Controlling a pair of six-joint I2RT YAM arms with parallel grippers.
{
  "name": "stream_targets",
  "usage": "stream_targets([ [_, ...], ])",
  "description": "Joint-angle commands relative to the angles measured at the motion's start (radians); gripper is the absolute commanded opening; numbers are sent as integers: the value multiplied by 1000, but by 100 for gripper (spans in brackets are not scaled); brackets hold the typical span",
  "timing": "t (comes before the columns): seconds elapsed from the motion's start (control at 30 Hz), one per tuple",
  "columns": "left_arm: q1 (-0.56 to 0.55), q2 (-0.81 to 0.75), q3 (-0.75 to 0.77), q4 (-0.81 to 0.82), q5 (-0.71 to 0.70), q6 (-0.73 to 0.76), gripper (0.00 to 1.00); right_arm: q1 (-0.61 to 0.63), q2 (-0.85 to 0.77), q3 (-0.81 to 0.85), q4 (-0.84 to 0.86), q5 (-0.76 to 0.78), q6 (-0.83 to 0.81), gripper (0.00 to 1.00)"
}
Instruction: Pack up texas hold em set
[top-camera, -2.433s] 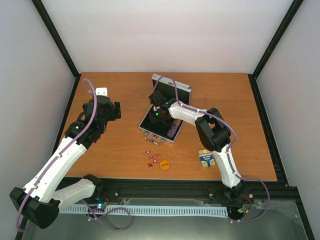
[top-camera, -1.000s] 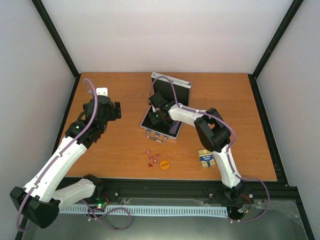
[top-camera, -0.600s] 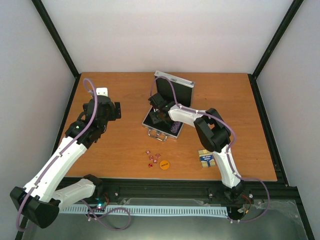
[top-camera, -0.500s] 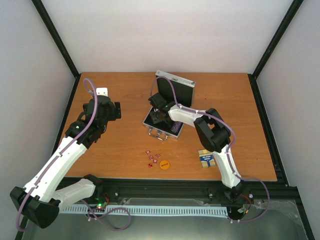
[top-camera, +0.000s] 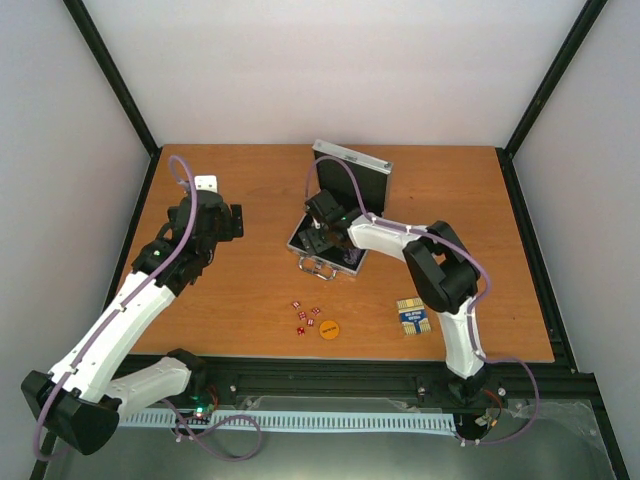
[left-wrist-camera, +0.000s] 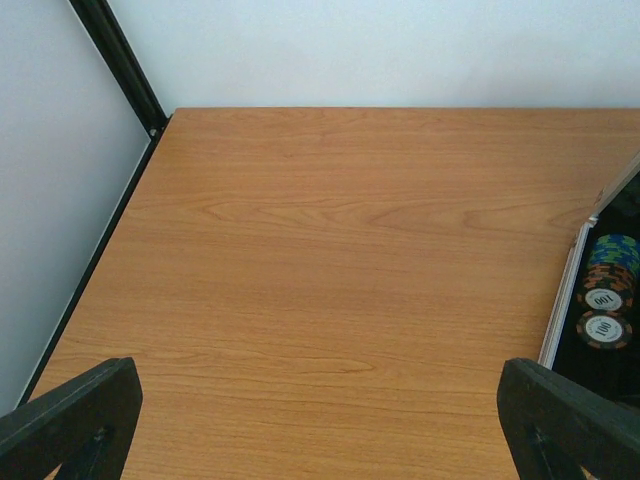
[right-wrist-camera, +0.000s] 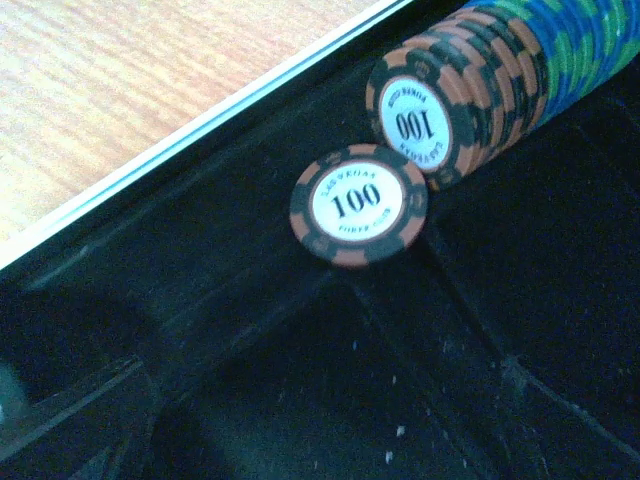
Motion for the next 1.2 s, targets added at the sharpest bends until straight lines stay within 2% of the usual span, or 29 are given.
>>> stream_targets([
  [0.0,5,-3,16,16,14,-12,100,11,-110,-54,2,-27,-34,94],
  [0.17,5,10,41,9,104,8,100,11,-221,-98,32,-16,-27,98],
  [0.43,5,37,32,62,441,21,100,9,-361,-159,-3,28,68,100],
  [0.6,5,150,42,86,580,18,100,9,-423,-245,-5,77,127,100],
  [0.7,1,236,46,100,589,45,100,7,-466,-278,-22,149,140,100],
  [0.8,-26,341,89,65,534,105,100,-22,-512,-311,-41,223,169,100],
  [1.0,-93,496,205,13,463,274,99,-149,-634,-447,4,178,208,100],
  [1.17,-119,607,278,5,464,388,91,-185,-706,-515,9,188,198,100],
])
